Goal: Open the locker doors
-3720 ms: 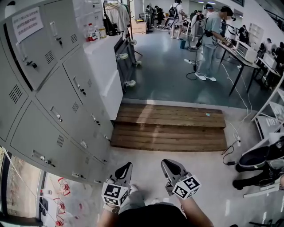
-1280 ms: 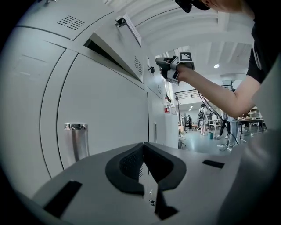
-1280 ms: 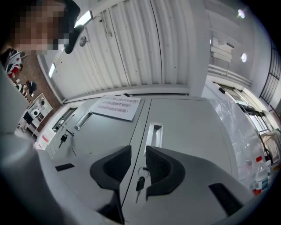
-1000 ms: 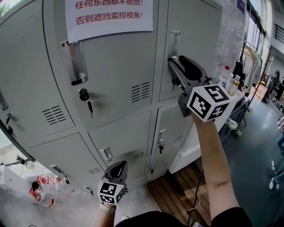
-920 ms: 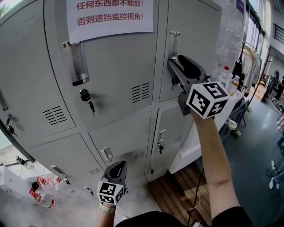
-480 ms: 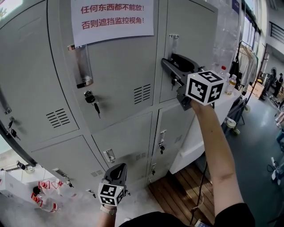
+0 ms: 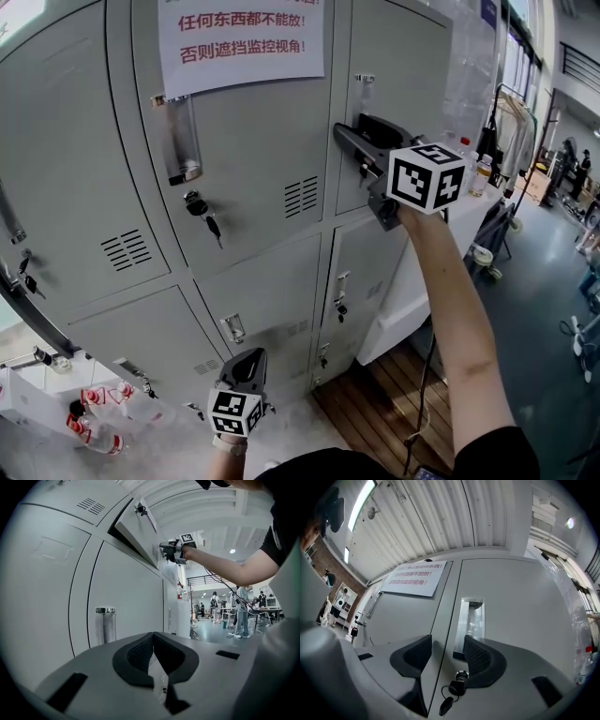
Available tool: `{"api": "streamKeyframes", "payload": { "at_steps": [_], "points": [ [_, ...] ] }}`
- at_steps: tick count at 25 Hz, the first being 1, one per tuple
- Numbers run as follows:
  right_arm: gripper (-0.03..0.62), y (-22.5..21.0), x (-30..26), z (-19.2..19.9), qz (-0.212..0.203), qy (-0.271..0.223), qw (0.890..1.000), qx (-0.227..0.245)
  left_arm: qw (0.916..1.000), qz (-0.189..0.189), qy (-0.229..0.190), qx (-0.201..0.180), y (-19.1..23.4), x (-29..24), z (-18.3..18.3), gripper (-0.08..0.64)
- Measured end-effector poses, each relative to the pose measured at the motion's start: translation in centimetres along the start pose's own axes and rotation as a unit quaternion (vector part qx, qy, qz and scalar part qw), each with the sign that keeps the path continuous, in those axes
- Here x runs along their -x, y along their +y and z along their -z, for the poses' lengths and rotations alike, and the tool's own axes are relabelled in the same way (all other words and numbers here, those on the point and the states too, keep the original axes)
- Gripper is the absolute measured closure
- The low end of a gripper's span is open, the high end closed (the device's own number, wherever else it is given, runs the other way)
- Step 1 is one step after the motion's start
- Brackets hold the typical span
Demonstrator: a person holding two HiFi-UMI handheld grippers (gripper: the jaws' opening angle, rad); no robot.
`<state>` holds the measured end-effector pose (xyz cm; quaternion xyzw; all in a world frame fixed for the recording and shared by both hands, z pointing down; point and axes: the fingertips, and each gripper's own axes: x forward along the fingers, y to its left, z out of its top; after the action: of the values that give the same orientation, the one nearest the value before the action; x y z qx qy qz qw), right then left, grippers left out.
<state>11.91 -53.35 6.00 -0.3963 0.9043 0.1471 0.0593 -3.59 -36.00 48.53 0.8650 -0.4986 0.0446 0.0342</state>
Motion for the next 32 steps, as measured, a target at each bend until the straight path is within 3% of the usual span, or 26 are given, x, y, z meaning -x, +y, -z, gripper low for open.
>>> {"api": "streamKeyframes", "payload": {
  "at_steps": [13,16,22,27,32],
  "points": [
    [0.405,-0.2,4.0,-1.1,0.041,-0.004,0.999,0.014,0.9995,0.033,0.004,-0.001,-1.6,0.3,0.4,0.540],
    [0.428,-0.6,5.5,-1.3,0.055,-0.003,0.998,0.017,0.9989,0.047,0.004,-0.003,-2.5,0.0,0.4,0.541],
    [0.407,-1.3,8.6,-1.7,0.065,-0.008,0.998,-0.014,0.9970,0.077,0.008,-0.006,-4.8,-0.7,0.5,0.540],
    [0.413,-1.2,11.4,-3.0,0.082,-0.014,0.997,0.008,0.9942,0.107,0.010,-0.010,-7.0,-1.4,0.4,0.540],
    [0.416,-2.4,15.0,-3.1,0.109,-0.010,0.994,-0.001,0.9900,0.140,0.008,-0.014,-9.6,-2.5,0.3,0.541]
  ]
}}
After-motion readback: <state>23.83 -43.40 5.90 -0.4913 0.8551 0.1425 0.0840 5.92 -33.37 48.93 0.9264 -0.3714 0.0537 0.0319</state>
